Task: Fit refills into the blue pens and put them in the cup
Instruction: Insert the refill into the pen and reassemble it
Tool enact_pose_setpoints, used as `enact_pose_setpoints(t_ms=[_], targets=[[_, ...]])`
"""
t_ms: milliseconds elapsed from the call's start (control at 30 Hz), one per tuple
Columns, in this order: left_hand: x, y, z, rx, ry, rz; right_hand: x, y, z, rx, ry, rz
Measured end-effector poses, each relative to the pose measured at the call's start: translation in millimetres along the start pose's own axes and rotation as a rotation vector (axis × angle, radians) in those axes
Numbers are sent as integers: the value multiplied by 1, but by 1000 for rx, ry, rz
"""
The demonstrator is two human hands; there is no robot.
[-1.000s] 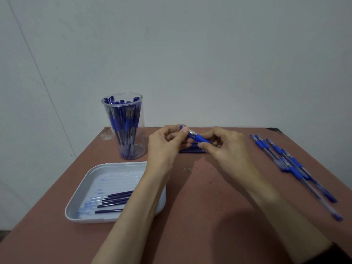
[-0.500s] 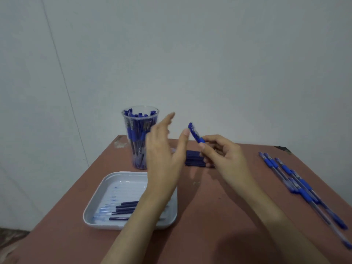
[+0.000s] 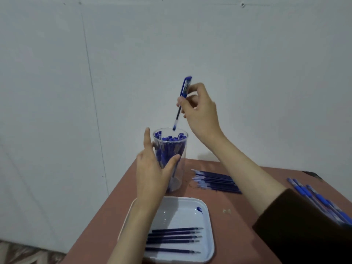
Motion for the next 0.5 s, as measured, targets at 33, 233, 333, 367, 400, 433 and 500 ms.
enact_pose_setpoints(t_ms=[33, 233, 333, 367, 400, 433, 500], targets=[[0, 0, 0, -1, -13, -5, 5, -2, 7, 53, -15, -44], [1, 2, -3, 8, -58, 0, 20, -15, 26, 195, -190, -309], [1, 2, -3, 14, -60, -5, 25, -18, 30, 160, -486, -512], [2, 3, -4, 13, -59, -4, 26, -19, 31, 172, -543, -574], [2, 3, -4, 11, -59, -4, 26, -20, 33, 201, -556, -616], [2, 3, -5, 8, -58, -5, 26, -21, 33, 227, -548, -639], [3, 2, -5, 4, -61, -6, 27, -22, 34, 265, -525, -660]])
Point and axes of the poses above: each hand's wrist, its own y-axis towards the middle knuckle, its own x-axis out of the palm, z = x × y, the point moved 2 cm from there along y, towards the middle knuckle, and after that the axes turned 15 degrees about -x, right-handed, at the moved point
